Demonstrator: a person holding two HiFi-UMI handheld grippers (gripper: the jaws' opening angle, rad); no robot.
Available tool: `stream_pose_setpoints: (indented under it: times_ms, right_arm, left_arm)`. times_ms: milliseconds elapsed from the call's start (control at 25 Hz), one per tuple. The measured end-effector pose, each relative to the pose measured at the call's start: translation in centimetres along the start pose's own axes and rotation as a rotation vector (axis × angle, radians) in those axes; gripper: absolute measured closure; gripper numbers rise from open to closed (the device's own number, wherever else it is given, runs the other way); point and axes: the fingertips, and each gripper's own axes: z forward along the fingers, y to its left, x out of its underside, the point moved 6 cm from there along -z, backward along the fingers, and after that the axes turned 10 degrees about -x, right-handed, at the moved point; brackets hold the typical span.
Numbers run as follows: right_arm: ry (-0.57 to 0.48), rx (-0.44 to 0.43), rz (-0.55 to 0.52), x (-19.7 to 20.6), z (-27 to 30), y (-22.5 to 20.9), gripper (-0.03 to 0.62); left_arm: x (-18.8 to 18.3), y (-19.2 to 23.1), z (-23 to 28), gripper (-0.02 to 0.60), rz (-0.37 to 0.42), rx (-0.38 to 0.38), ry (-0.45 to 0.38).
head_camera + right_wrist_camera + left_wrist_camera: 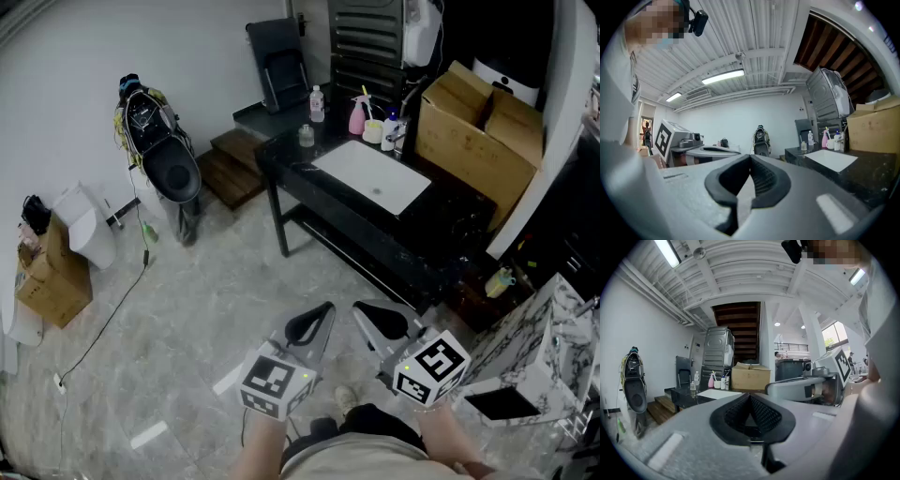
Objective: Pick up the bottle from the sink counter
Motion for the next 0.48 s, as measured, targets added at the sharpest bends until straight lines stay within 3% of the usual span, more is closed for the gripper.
stream_pose_setpoints:
  times_ms: [240, 480]
  right_arm:
    - [-0.026, -0.020, 0.041, 0.4, 0.8, -0.7, 0.591]
    - [-0.048, -0.077, 0.072, 0.2, 1.6, -2.1, 0.591]
  left_arm:
    - [0.9, 1.1, 0.8, 0.578, -0.072, -0.015, 0.016]
    - [1.5, 1.5, 2.7, 0.578, -0.085, -0.025, 0.029]
